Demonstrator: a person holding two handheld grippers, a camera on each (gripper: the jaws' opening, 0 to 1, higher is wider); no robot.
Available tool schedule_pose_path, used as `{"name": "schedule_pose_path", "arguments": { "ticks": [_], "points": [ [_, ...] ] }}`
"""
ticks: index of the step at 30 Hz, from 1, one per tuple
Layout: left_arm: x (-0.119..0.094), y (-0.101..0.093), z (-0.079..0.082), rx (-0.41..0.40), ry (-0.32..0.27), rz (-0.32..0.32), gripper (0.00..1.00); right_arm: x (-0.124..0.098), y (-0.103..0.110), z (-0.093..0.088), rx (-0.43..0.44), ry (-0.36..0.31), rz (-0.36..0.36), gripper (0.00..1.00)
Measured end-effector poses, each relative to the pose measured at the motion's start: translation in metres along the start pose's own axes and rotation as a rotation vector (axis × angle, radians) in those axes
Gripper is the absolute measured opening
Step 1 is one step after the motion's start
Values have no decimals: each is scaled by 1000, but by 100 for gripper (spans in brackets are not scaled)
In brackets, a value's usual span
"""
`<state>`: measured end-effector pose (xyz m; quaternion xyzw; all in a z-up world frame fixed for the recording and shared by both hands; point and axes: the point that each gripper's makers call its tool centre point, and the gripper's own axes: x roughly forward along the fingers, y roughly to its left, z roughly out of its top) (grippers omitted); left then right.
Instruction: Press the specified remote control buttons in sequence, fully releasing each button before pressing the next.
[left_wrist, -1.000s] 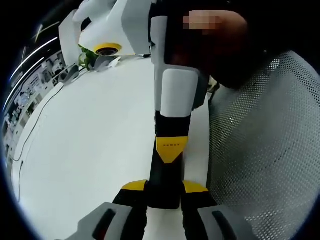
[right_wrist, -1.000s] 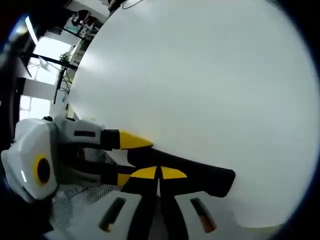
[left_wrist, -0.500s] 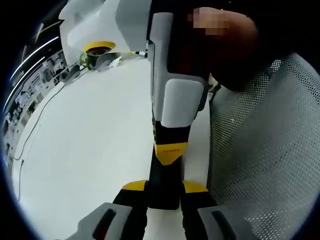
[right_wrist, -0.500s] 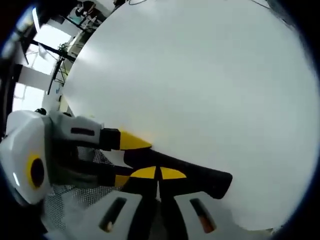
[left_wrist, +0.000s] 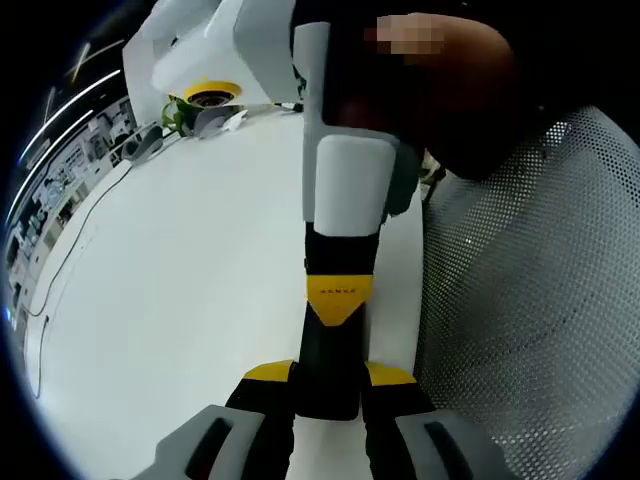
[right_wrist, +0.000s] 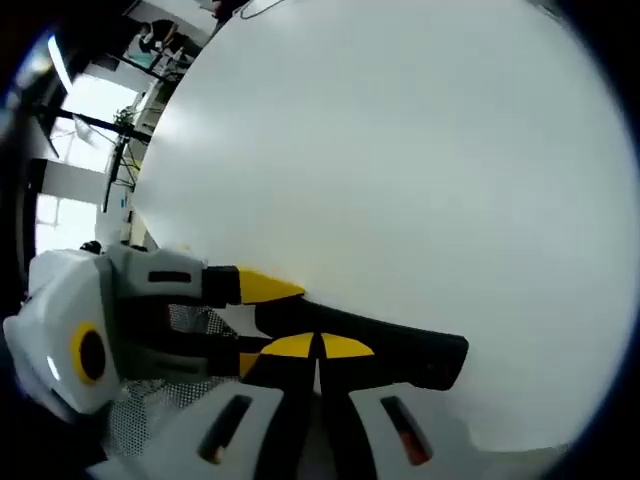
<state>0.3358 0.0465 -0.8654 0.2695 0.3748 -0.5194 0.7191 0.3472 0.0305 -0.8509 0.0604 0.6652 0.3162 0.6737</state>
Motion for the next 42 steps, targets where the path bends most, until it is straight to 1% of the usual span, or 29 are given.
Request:
{"name": "schedule_pose_path", "arguments": {
  "ticks": [3,5,6,9,10,12,15,17,19,21,22,24,27,30,31,32,34,35,37,40,42],
  "points": [
    [0,0,0,-4,3,1,25,-10,-1,8,-9,-52,-2,0],
    [0,0,0,-2,0,1,25,-17,-1,15,-20,-100,-10,0],
    [0,0,0,-3,-1,1,25,-22,1,19,-31,-131,-9,0],
    [0,0,0,-5,-3,2,25,-32,5,28,-54,-190,-3,0],
    [0,0,0,-4,-3,2,25,-34,6,28,-56,-196,0,0],
    [0,0,0,-5,-4,2,25,-42,11,34,-78,-241,2,0],
    [0,0,0,-7,-9,2,25,-59,20,47,-145,-349,9,0],
    [0,0,0,-7,-11,2,25,-68,25,52,-163,-407,13,0],
    [0,0,0,-8,-14,2,25,-86,36,60,-233,-509,18,0],
    [0,0,0,-10,-15,3,25,-99,42,66,-301,-587,-3,0],
    [0,0,0,-11,-15,3,25,-108,51,66,-337,-637,11,0],
    [0,0,0,-12,-17,3,25,-123,63,66,-370,-716,23,0],
    [0,0,0,-11,-14,4,25,-141,74,64,-420,-792,22,0],
    [0,0,0,-12,-14,4,25,-160,80,62,-465,-869,-10,7],
    [0,0,0,-12,-15,4,25,-169,82,61,-478,-908,-16,10],
    [0,0,0,-12,-15,5,25,-174,83,59,-486,-930,-16,14],
    [0,0,0,-14,-14,5,25,-183,84,55,-486,-974,-20,23],
    [0,0,0,-15,-13,6,25,-190,82,49,-489,-997,-31,28],
    [0,0,0,-15,-13,6,25,-199,80,41,-489,-1030,-48,33],
    [0,0,0,-15,-11,5,25,-212,78,33,-475,-1071,-70,45],
    [0,0,0,-16,-6,7,25,-224,77,29,-466,-1124,-84,53]
  ]
}}
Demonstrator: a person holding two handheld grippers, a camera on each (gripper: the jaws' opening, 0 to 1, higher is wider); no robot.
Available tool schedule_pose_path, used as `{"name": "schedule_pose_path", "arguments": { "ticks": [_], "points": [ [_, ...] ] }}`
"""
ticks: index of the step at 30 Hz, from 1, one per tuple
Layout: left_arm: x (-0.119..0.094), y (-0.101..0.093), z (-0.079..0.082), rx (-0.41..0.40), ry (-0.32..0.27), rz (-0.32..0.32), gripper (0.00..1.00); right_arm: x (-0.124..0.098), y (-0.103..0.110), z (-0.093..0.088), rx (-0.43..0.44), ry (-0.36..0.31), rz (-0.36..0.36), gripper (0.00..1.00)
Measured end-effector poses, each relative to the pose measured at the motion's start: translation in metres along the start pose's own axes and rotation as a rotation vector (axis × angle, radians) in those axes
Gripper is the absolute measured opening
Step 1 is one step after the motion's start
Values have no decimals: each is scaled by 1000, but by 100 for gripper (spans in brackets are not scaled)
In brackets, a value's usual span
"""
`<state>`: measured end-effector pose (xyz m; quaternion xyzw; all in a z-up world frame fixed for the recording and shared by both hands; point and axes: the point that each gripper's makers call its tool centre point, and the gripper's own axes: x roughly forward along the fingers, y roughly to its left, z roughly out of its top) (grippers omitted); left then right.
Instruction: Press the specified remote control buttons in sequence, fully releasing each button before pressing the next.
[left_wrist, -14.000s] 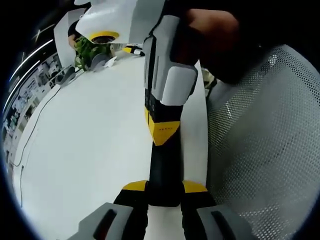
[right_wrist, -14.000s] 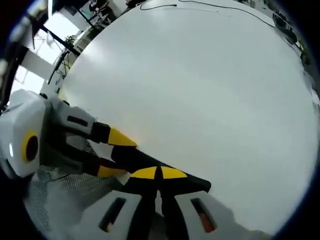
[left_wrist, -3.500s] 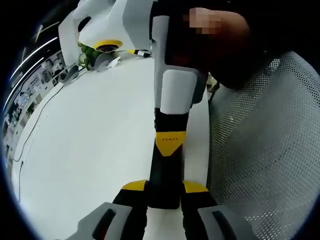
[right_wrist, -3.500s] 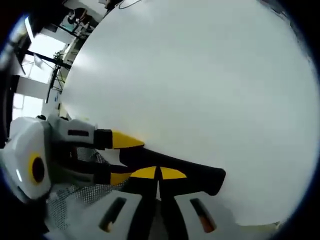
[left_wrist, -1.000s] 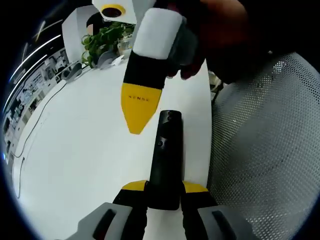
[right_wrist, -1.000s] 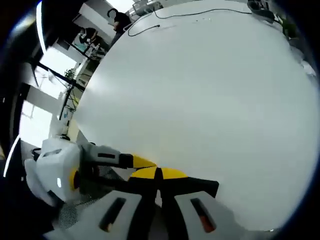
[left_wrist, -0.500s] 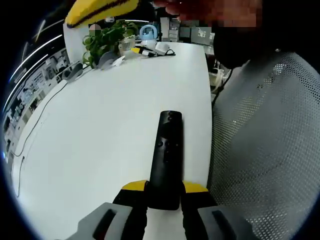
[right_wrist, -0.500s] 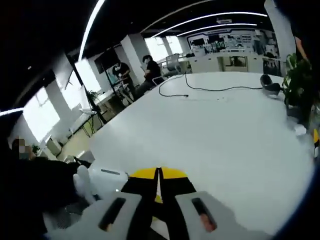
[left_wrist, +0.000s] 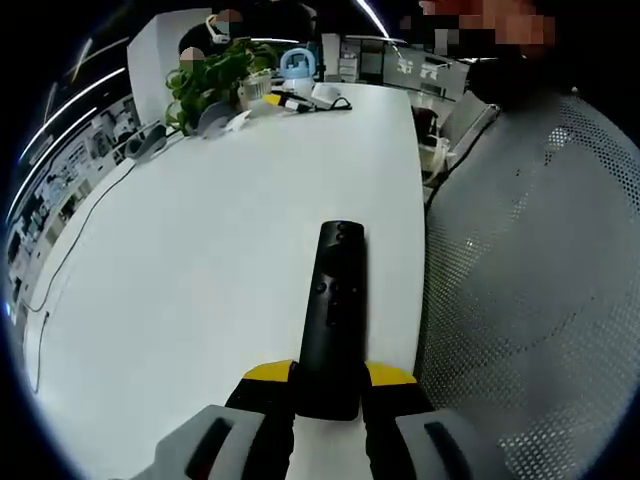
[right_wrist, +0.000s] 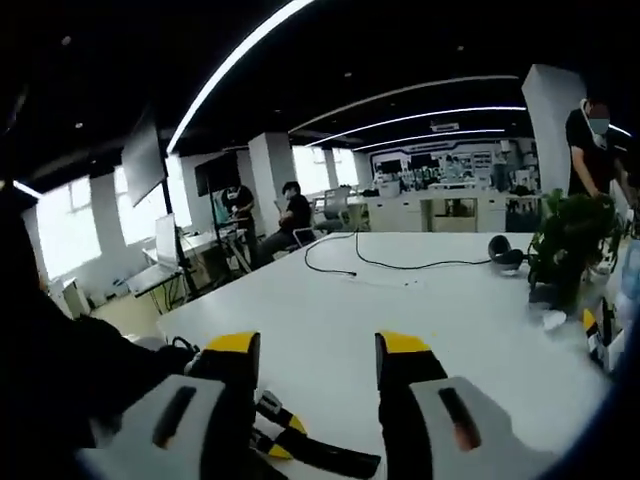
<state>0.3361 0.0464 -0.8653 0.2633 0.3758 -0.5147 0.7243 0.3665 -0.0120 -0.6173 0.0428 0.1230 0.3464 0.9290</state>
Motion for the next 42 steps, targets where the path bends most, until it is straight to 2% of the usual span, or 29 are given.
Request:
{"name": "schedule_pose_path", "arguments": {
  "ticks": [5,7,9,12,15,16,19,22,32,38,42],
  "points": [
    [0,0,0,-9,1,2,25,-18,-10,5,-13,-47,-70,69],
    [0,0,0,-9,2,1,25,-22,-16,4,-11,-65,-108,79],
    [0,0,0,-9,1,1,25,-24,-22,4,-9,-115,-145,88],
    [0,0,0,0,4,1,25,-20,-28,-7,13,-92,-166,99],
    [0,0,0,-6,3,3,25,-18,-33,-11,-13,-84,-200,98],
    [0,0,0,-6,3,2,25,-19,-34,-12,-22,-58,-206,97],
    [0,0,1,-1,5,1,25,-20,-34,-12,-33,-72,-215,97],
    [0,1,0,6,5,-1,25,-18,-34,-17,-15,-38,-210,96],
    [0,2,2,0,29,-6,24,-24,-46,-21,12,-29,-257,93],
    [2,3,5,-33,63,-6,23,-27,-49,-22,35,-24,-274,91],
    [2,5,5,-23,81,-11,23,-28,-51,-22,41,-22,-282,91]
  ]
}}
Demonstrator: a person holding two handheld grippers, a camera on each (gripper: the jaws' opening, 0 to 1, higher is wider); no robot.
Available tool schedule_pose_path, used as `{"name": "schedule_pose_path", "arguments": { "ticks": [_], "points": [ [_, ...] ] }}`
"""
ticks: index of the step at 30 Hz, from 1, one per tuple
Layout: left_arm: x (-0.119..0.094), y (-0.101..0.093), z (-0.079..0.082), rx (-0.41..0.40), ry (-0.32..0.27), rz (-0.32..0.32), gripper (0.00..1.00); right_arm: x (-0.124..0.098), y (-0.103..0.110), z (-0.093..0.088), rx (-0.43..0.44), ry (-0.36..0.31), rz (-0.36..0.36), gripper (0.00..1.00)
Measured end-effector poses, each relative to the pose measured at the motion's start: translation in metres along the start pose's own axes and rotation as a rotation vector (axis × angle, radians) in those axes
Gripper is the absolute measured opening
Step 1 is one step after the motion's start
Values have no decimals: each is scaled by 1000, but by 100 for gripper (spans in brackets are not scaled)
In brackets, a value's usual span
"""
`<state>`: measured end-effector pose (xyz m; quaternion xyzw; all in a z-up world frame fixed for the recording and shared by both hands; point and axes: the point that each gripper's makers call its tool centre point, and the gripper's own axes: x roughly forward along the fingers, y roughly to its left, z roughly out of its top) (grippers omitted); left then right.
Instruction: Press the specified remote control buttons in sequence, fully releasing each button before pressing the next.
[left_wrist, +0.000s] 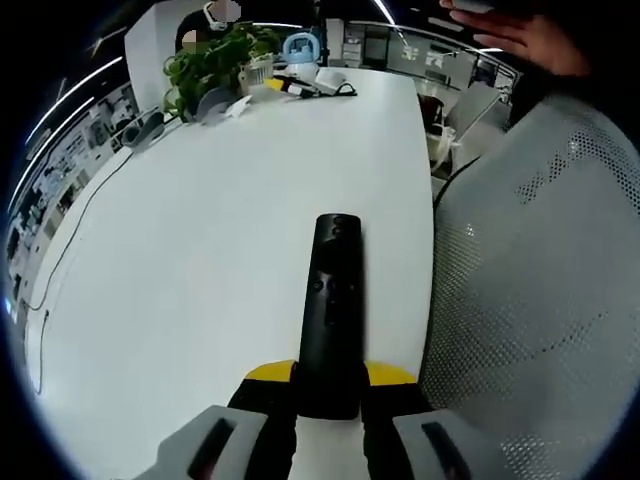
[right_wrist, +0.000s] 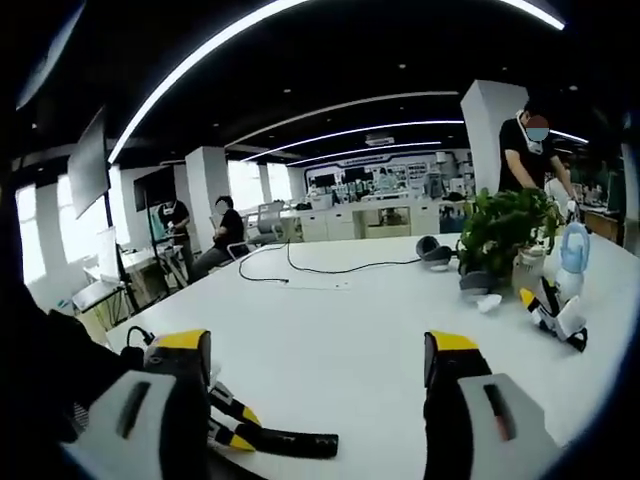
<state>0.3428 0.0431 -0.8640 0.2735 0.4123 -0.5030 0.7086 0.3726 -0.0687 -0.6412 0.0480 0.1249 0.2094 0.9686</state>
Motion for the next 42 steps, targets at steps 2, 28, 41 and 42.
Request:
{"name": "schedule_pose_path", "arguments": {
  "ticks": [2,28,41,42],
  "points": [
    [-1,2,1,-8,6,-10,23,0,-1,-1,3,7,-3,91],
    [-5,119,26,143,93,48,23,1,-16,-13,24,63,-63,85],
    [1,197,50,218,137,118,23,2,-28,-21,45,104,-114,79],
    [2,202,51,231,139,122,23,1,-29,-20,50,98,-116,79]
  ]
}}
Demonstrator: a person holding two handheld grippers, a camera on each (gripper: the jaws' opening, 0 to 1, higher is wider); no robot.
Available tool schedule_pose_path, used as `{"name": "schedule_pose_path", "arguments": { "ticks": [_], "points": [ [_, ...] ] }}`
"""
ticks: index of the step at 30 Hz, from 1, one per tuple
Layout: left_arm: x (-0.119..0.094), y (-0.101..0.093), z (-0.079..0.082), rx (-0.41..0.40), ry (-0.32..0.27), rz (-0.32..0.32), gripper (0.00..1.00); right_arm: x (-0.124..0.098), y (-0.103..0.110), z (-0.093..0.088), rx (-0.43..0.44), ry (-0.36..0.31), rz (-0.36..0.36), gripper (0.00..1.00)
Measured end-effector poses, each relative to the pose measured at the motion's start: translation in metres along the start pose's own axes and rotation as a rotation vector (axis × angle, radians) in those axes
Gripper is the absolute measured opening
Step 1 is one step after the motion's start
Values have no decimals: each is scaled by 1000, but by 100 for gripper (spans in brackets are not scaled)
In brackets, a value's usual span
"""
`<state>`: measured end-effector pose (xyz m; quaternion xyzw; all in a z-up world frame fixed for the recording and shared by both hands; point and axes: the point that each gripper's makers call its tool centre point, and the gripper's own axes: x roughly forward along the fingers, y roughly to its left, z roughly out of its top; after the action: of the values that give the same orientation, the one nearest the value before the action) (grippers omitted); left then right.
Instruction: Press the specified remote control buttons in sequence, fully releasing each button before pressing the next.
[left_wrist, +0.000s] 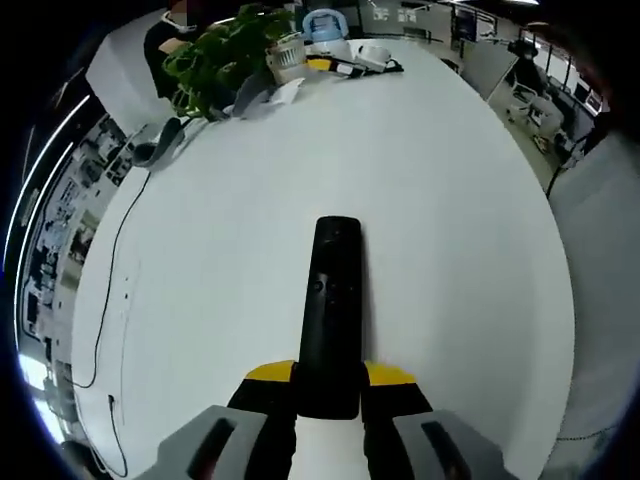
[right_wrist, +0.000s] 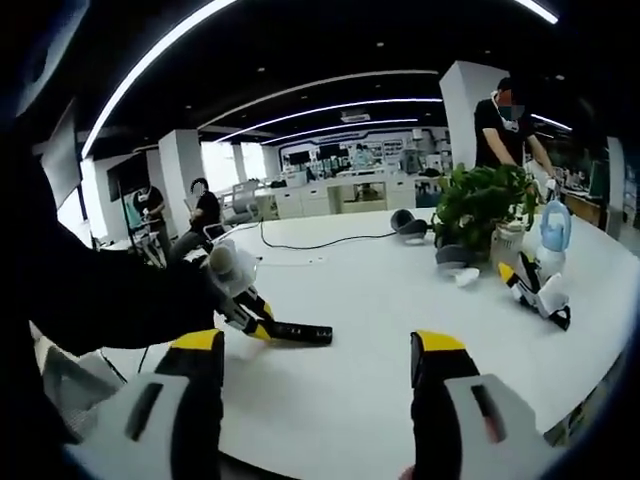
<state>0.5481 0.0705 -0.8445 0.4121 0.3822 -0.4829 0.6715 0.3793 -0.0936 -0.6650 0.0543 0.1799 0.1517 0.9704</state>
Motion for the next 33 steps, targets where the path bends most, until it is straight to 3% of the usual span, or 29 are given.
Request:
{"name": "schedule_pose_path", "arguments": {
  "ticks": [11,22,28,31,33],
  "points": [
    [7,39,2,26,38,22,23,1,0,-3,9,11,-4,77],
    [18,94,11,61,68,57,24,3,-2,-6,4,30,-11,76],
    [29,114,12,58,86,56,24,5,-4,-7,5,40,-18,76],
    [33,125,7,105,139,76,24,5,-1,-7,4,39,-5,77],
    [36,126,8,106,141,69,24,4,0,-5,-4,26,-5,78]
  ]
}}
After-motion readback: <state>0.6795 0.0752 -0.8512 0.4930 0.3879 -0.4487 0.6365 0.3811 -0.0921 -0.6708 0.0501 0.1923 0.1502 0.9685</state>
